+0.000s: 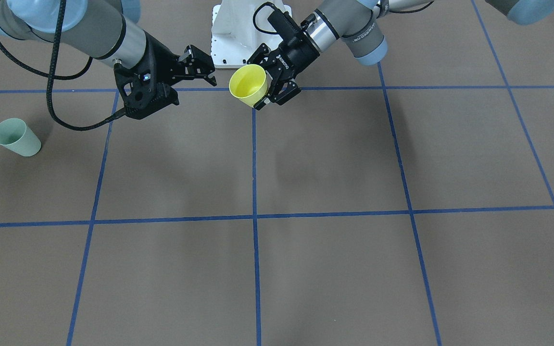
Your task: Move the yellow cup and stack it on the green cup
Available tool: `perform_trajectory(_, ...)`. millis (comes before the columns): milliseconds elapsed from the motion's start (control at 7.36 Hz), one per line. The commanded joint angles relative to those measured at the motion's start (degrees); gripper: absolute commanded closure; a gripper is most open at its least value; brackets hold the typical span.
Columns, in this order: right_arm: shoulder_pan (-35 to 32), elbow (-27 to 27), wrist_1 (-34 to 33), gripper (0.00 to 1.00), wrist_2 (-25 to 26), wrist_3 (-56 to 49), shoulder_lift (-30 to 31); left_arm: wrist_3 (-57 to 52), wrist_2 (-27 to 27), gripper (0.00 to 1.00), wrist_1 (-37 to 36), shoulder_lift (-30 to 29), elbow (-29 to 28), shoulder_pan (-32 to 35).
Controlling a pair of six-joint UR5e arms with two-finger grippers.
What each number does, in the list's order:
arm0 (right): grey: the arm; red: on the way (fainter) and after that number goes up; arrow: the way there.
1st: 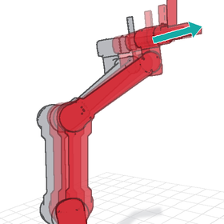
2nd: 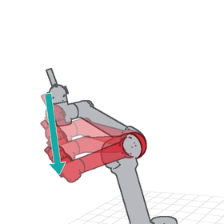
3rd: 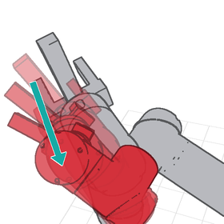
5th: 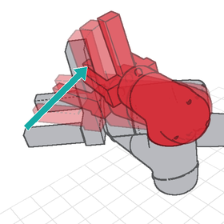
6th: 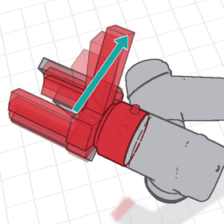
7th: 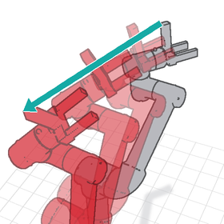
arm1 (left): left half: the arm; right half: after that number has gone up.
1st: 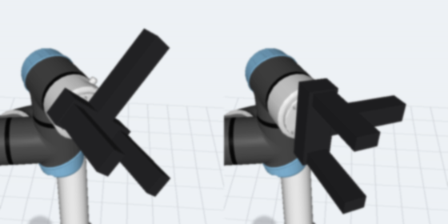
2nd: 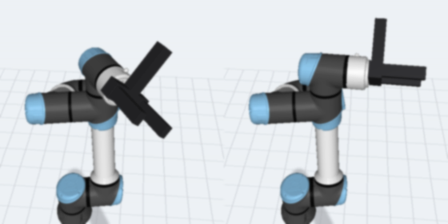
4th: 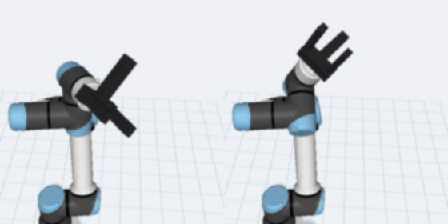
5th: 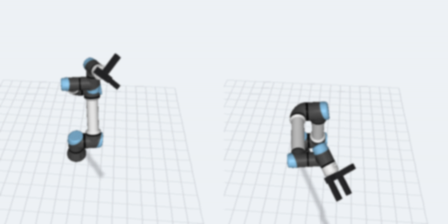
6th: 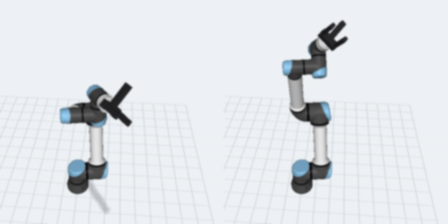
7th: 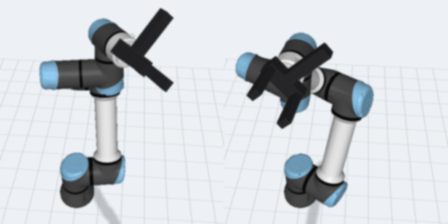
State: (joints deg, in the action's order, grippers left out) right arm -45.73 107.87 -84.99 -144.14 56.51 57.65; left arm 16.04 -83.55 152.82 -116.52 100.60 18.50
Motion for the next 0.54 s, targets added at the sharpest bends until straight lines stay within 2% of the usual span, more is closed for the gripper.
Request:
perform_trajectory(0,1.60,-0.03,0.00,0.02,0.00,0.61,-0.52,-1.54,0.05,1.00,-0.07,-0.63,0.03,-0.48)
perform_trajectory(408,4.50,-0.38,0.09,0.03,1.40,1.49,-1.05,-1.54,0.05,1.00,-0.16,-0.81,-0.05,-0.66)
